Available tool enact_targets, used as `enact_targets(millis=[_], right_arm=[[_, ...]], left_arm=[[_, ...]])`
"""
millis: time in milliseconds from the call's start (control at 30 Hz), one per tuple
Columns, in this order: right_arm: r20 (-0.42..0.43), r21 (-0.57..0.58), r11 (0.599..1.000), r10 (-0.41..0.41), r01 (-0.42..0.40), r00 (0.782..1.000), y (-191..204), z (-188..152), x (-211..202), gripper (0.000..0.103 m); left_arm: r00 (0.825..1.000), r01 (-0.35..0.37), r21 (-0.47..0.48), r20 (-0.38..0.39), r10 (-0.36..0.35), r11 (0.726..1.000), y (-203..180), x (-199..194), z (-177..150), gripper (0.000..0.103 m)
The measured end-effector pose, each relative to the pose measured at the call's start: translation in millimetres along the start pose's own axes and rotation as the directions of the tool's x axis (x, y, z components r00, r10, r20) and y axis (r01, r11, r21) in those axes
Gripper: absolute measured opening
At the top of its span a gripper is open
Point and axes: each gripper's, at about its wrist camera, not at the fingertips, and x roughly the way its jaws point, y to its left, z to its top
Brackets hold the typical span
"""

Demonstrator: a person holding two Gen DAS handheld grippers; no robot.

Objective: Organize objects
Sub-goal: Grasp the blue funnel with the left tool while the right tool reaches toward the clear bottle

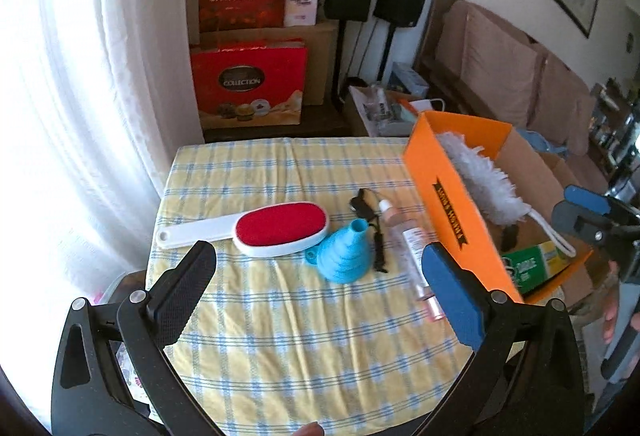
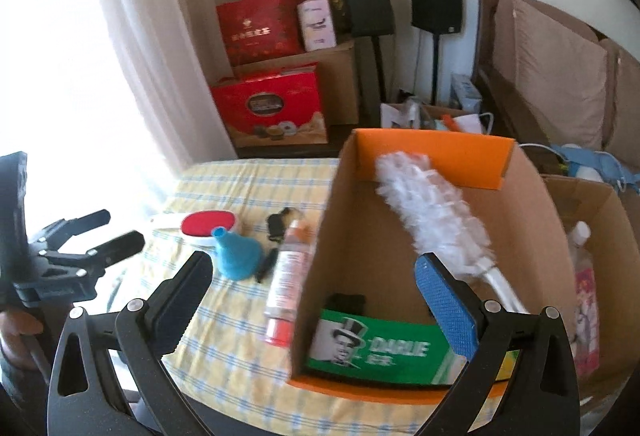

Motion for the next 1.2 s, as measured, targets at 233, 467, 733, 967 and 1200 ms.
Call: enact_targets(millis=[233, 467, 733, 967, 1200], right_arm=[[-0.005, 0.02, 0.998, 0.052, -0.052, 0.999, 14.1, 5.7, 12.8, 0.103], [-0.018, 0.02, 0.998, 0.057, -0.057, 0.998, 22.3, 19.5, 26.5, 0.103], [-0.069, 0.006, 0.999, 0.042, -0.042, 0.997, 27.7, 43.3, 59.0, 0.082], [-0.167, -0.027, 0.999, 0.04, -0.045, 0.985, 37.9, 52.8, 102.3, 0.054], [-0.256, -0.078, 0.997, -0.011, -0.009, 0.967, 50.2, 54.1, 142.5, 0.043]], left_arm=[[1.0, 0.019, 0.006, -0.001, -0.019, 1.0, 5.2, 20.3, -14.5, 0.103], [1.0, 0.023, 0.049, -0.007, -0.023, 0.999, -7.5, 55.6, -25.1, 0.102], [0.999, 0.051, 0.062, -0.021, -0.05, 0.997, -12.3, 87.0, -22.6, 0.093], [0.997, 0.075, 0.077, -0.025, -0.074, 0.994, -17.3, 103.8, -17.6, 0.085], [0.997, 0.078, 0.103, -0.034, -0.075, 0.992, -24.8, 115.6, -17.4, 0.066]])
